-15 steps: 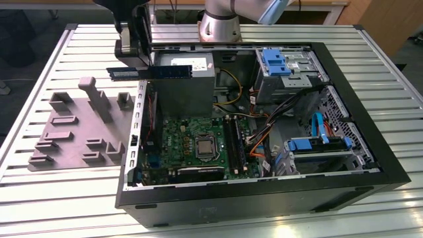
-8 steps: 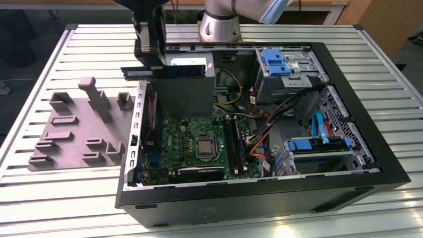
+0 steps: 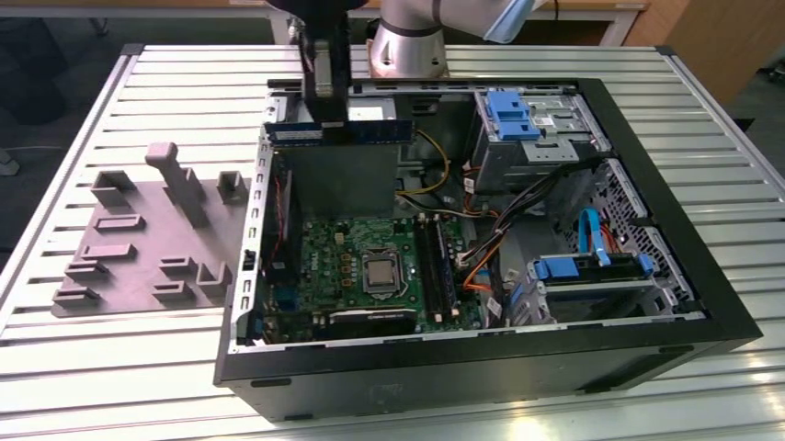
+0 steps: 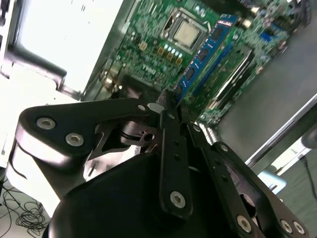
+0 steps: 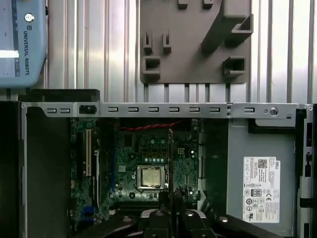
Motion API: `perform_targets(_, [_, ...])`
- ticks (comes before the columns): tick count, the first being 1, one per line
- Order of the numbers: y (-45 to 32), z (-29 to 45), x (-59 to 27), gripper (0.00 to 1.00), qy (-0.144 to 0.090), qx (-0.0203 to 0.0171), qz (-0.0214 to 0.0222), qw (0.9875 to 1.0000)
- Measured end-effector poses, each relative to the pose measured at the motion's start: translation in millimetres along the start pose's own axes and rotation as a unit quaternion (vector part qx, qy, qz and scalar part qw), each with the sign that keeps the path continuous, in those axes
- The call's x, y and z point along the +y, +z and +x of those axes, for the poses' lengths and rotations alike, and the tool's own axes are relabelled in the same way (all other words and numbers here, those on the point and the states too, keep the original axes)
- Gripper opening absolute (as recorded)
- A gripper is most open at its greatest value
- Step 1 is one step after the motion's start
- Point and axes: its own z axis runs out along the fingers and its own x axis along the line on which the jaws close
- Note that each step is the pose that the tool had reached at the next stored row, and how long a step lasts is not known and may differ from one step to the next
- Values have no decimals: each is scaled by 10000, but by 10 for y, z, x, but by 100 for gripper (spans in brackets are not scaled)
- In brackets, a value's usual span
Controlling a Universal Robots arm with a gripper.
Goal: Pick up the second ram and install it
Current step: 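Pick up the second ram and move it above second insertion slot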
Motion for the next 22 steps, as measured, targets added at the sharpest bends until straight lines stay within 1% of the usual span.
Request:
perform_targets(13, [9, -4, -514, 14, 0, 0, 0, 10000])
perform_targets(22, [18, -7, -917, 14, 0, 0, 0, 10000])
